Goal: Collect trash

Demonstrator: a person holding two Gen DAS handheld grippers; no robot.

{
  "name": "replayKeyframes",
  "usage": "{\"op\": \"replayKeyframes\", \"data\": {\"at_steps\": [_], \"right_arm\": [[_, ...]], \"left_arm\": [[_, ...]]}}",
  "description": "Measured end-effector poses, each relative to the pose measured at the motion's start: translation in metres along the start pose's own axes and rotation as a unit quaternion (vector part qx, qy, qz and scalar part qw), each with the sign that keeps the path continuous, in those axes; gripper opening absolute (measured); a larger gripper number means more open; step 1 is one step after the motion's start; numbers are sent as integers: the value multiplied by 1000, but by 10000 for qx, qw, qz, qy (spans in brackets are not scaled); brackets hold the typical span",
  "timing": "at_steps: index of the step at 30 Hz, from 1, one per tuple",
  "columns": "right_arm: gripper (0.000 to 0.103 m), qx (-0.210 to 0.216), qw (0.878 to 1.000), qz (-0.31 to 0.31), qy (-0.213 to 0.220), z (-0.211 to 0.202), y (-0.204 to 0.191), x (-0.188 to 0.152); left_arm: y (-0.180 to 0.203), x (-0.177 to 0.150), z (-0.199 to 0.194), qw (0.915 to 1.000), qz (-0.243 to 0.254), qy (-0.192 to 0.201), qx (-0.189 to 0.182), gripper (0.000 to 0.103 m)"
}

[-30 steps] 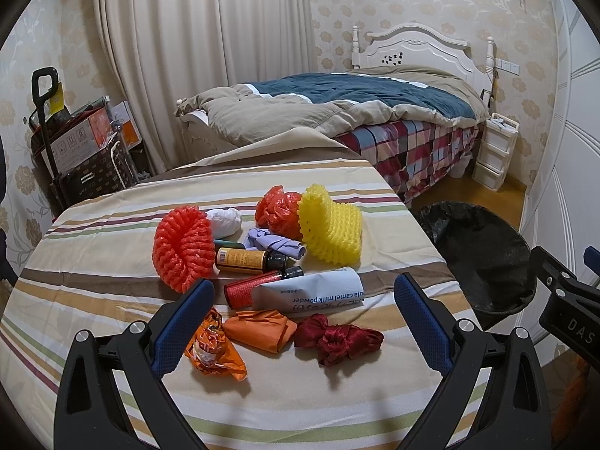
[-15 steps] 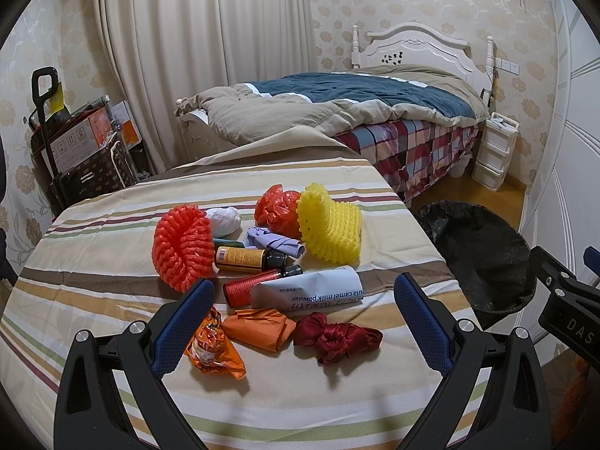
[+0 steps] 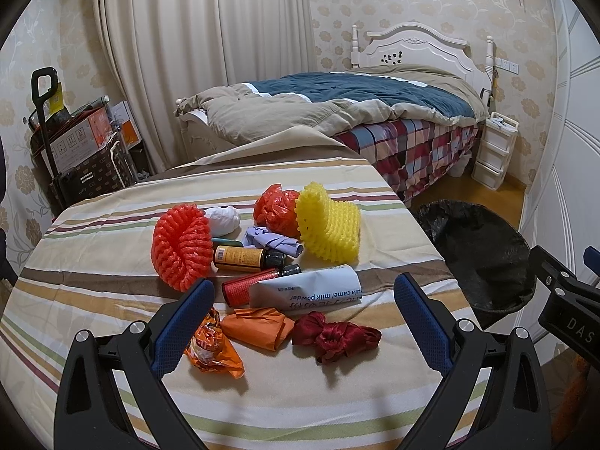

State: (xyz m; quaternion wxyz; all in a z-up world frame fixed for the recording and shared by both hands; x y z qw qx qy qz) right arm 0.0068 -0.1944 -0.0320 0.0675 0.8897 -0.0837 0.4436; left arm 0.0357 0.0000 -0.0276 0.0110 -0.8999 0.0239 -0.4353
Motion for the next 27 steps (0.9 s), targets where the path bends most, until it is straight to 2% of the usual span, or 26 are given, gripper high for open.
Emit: {"op": "replayKeyframes", "data": {"at_steps": [27], "right_arm": [[99,4,10000,4,-18,-1,1,3]], "left_arm": [[1,-1,2,10000,-5,-20,-1,96]]}}
Point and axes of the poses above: each gripper's, at about its wrist camera, not at the fingertips, and z roughly the way its jaws point, y to its right, x to its top, the point moved 5 cm from there along z, roughly the way its jaws point, and after that the axes turned 2 degrees about -z, right-handed, at the moved point
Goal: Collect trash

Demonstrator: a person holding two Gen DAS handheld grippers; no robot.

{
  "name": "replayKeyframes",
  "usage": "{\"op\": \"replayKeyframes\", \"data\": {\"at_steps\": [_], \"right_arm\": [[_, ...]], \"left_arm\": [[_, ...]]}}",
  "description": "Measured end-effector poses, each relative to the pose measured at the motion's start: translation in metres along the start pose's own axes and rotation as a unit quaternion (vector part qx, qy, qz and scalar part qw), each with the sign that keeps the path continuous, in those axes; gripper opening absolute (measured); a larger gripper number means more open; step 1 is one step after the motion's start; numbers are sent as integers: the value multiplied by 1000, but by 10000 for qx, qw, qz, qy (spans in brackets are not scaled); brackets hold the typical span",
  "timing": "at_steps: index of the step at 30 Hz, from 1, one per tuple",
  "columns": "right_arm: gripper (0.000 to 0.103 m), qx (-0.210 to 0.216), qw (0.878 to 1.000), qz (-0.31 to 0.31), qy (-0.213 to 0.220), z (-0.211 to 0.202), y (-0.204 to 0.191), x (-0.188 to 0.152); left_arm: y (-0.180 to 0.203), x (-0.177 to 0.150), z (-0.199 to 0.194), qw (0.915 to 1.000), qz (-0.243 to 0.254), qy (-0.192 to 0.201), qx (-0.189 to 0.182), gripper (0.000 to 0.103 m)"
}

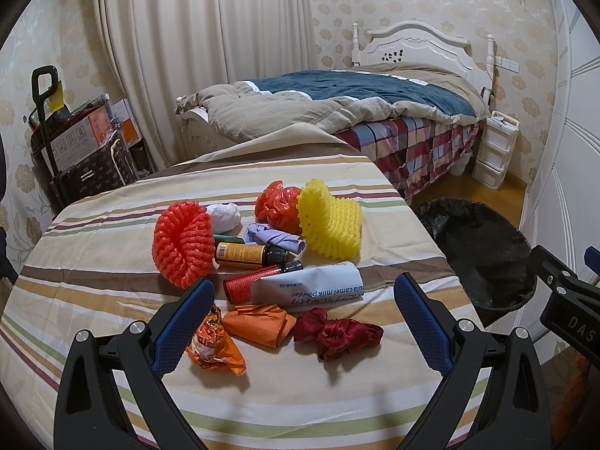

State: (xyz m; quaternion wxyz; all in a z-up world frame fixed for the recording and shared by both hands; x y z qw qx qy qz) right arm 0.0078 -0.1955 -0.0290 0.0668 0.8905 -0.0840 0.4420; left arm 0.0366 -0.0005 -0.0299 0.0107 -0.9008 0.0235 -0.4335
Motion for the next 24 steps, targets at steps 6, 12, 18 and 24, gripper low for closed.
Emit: {"op": "replayKeyframes", "data": {"at_steps": [6,12,18,24], "right_arm": [[99,48,10000,16,-71,6,1,-11],[99,249,9995,-56,-206,14,-18,-13],[99,469,9984,-215,-235,19,-50,-4],[98,706,9960,-410,-362,28,-85,0]], "left_arm": [[-5,-13,9,9999,-69,-148,22,96],[-39,-8,14,9992,-258,-211,207,96],[-78,-1,25,9975,-425,-244,503,95],[-97,2,45,9972,-487,-393,411,95]]}}
Point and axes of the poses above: each gripper's, at about its wrist camera, not at the fingertips, and z roughly the way its jaws point, y to its right, x to its top, the point moved 5 cm from there along z, roughly the way its jaws point, and after that the axes turned 2 degrees about -z, right-handed, at the moved point
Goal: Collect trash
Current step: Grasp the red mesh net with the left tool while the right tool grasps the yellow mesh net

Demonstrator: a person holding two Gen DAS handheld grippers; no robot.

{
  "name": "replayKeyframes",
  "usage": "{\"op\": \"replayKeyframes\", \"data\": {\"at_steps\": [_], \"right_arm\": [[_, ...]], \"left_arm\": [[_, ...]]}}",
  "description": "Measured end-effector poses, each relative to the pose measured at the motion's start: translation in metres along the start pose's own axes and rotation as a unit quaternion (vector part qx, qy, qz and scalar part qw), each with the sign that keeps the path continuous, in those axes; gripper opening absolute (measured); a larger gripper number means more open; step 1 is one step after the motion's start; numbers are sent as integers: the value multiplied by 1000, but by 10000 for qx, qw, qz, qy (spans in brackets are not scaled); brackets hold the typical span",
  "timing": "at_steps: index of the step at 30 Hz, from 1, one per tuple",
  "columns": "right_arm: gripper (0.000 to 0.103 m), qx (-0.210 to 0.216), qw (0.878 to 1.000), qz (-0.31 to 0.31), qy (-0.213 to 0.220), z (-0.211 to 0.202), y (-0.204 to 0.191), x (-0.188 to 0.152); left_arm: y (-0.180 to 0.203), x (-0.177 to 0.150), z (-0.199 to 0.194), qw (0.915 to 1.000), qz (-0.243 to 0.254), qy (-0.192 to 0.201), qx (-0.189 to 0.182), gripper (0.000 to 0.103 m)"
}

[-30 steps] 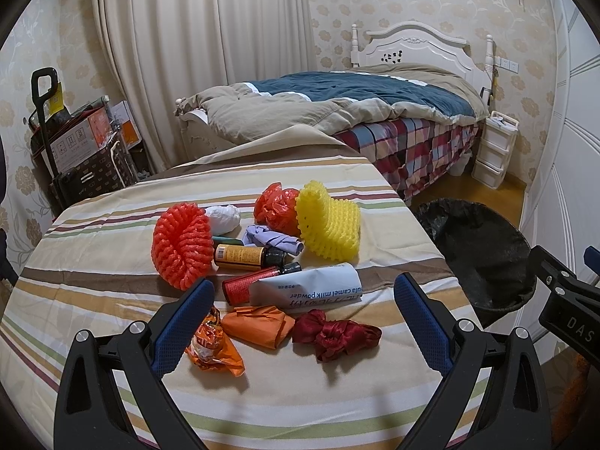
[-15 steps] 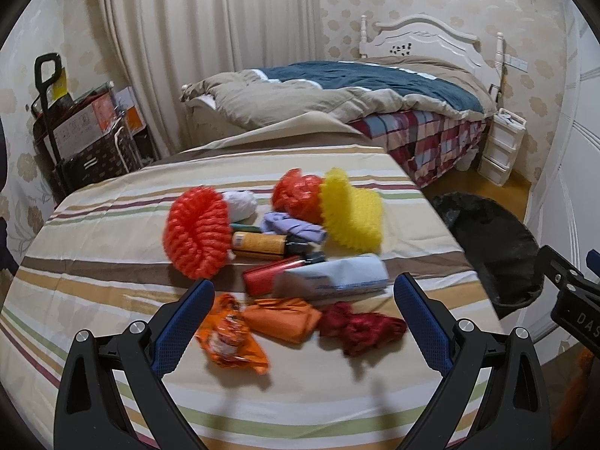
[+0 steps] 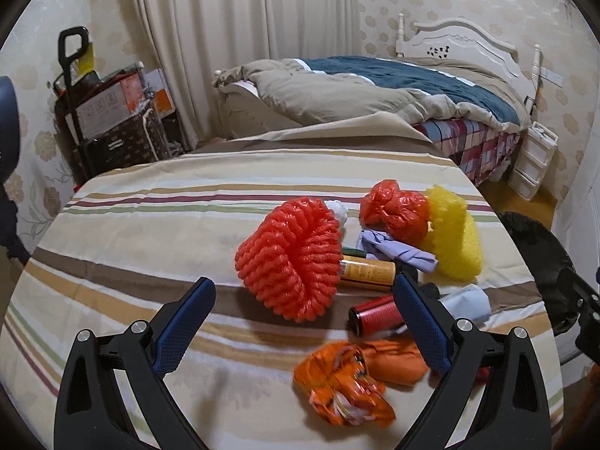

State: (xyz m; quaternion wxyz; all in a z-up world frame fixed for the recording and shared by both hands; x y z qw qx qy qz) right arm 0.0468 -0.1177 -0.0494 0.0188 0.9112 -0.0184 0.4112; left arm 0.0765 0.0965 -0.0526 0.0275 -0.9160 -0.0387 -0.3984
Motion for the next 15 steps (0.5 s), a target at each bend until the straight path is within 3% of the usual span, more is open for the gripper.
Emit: {"op": "replayKeyframes", "data": {"at_steps": [7,8,11,15], "right_arm": [[98,129,9997,-164,-132,15,-26,8],[98,148,9996,-187,-147,16,-30,9],[98,200,9993,-242,-178,20,-38,12],[98,306,9987,-331,-235,27,-50,18]], "left_arm": [[-7,1,24,9996,183,-230,-55,95],[-11,1,26,9995,127,-269,-79,91],[-16,1,32,9991,115,-373,-144,70],[-20,0,36,9985,185,-427,-303,57]]}}
Point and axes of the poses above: each gripper's, at about its wrist camera, not at the fingertips, and z roughly the way its jaws point, y to its right, x to its top, the point moved 5 cm from there along z, roughly the way its jaws point, and after that the axes turned 2 degrees about -z, right-handed, at the moved point
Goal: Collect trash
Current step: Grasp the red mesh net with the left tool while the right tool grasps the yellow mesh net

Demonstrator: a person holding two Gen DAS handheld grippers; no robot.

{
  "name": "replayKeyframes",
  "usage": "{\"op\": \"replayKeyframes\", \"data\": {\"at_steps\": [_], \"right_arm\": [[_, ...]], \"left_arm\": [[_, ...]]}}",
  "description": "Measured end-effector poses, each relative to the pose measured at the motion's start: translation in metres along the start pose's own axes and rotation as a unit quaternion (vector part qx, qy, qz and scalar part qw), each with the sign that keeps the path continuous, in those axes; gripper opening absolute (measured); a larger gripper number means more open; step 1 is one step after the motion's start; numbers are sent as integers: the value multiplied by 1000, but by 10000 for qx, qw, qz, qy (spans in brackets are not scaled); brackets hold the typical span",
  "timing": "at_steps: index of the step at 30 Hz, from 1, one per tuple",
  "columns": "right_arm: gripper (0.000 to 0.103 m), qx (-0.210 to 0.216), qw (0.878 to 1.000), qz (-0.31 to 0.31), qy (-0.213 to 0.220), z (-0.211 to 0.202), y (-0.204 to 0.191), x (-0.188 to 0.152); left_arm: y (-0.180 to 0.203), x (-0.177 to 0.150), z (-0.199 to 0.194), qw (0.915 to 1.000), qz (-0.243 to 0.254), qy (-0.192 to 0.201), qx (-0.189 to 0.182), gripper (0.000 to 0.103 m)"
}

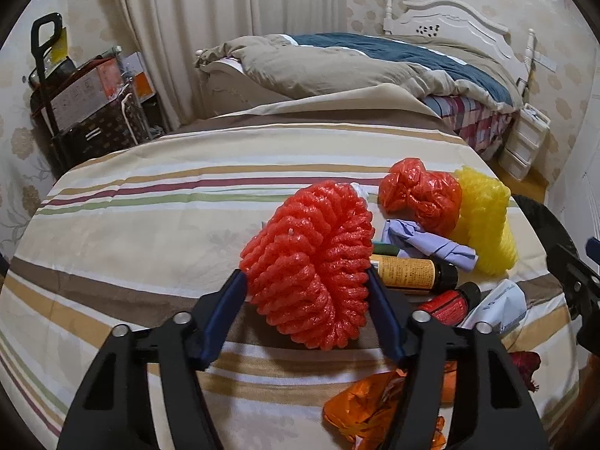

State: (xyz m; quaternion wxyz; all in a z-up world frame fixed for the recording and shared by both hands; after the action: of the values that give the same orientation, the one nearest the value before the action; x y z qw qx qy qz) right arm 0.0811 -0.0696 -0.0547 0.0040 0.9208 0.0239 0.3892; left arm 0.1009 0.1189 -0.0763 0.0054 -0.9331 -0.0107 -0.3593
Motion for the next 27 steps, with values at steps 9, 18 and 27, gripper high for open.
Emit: {"op": "replayKeyframes", "data": {"at_steps": [9,18,27], "right_arm": [[85,326,9992,-168,-139,15,-28,7],[61,390,9981,-365,-291,40,-54,14],[17,673,9970,-268,-258,37,-51,13]], "left_arm": [[-6,2,-4,9998,74,99,-163,37],[-23,7,-12,9996,-156,205,-127,32],[-34,9,-22,9988,-374,281,-132,31]]}}
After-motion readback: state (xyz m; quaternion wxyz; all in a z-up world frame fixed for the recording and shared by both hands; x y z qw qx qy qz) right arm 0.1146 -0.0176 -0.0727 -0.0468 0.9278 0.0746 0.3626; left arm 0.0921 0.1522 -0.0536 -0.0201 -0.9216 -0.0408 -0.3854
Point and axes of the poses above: each gripper's, at about its wrist camera, not at the fingertips, and z roughly the way its jaws point, y to its right, x to its top, the point moved 5 cm from there along z, roughly the way its jaws point, and after that the axes turned 2 degrees about -z, right-handed, at the moved point
